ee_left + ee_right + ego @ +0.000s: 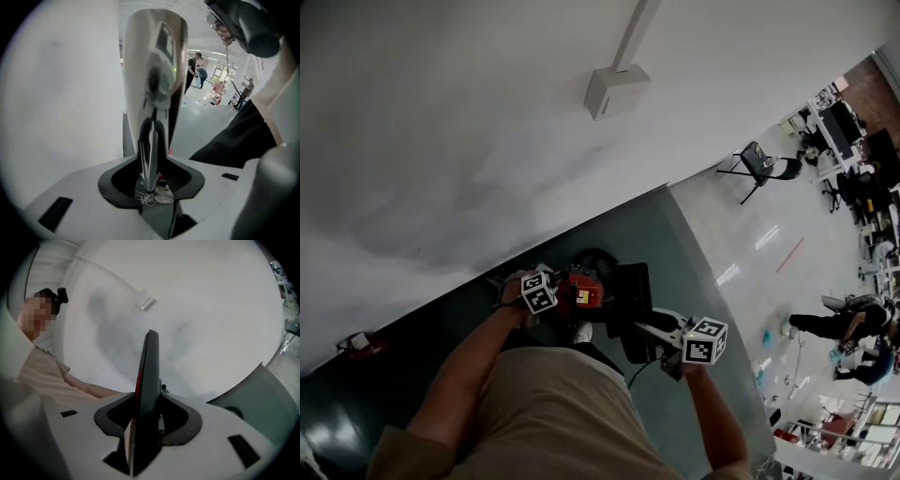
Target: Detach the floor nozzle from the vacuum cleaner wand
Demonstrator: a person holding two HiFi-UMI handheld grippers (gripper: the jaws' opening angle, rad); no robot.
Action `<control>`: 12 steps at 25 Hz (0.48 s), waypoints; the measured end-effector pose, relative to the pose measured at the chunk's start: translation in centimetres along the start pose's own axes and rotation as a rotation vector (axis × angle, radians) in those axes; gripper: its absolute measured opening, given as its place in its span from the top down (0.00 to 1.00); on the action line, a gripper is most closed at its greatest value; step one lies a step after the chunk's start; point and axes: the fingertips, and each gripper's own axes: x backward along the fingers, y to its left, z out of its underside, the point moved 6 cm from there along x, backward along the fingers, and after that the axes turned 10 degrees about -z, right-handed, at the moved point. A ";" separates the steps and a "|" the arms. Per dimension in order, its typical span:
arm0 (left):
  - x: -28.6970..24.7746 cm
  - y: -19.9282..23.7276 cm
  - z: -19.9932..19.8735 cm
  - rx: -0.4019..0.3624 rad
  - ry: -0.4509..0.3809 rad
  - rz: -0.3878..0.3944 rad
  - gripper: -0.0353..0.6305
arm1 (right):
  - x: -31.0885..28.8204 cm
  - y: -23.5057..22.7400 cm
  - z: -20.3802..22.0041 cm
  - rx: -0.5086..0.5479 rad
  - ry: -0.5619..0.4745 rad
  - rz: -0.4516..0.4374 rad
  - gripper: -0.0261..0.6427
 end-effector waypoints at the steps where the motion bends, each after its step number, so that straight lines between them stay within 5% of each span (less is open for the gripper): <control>1: 0.4 1.1 0.8 -0.007 0.015 -0.004 0.72 | 0.7 -0.4 0.1 -0.028 -0.051 0.002 0.70; 3: 1.0 2.6 2.4 -0.041 0.049 -0.014 0.72 | 2.1 -1.5 0.1 -0.076 -0.140 0.021 0.70; 5: 1.3 4.7 4.2 0.063 0.063 -0.061 0.72 | 3.3 -2.2 -0.5 -0.106 -0.215 0.039 0.70; 6: 1.4 6.0 5.3 0.187 0.057 -0.093 0.71 | 3.7 -2.4 -0.7 -0.109 -0.242 0.045 0.70; 8: 1.7 8.7 8.1 0.569 0.021 -0.161 0.65 | 4.1 -2.7 -0.7 -0.105 -0.277 0.050 0.70; 10: 2.4 11.1 10.8 0.973 -0.055 -0.227 0.40 | 4.2 -2.9 -0.1 -0.114 -0.299 0.040 0.70; 12: 3.1 12.6 12.7 1.177 -0.098 -0.297 0.30 | 4.0 -2.9 1.2 -0.133 -0.306 0.025 0.70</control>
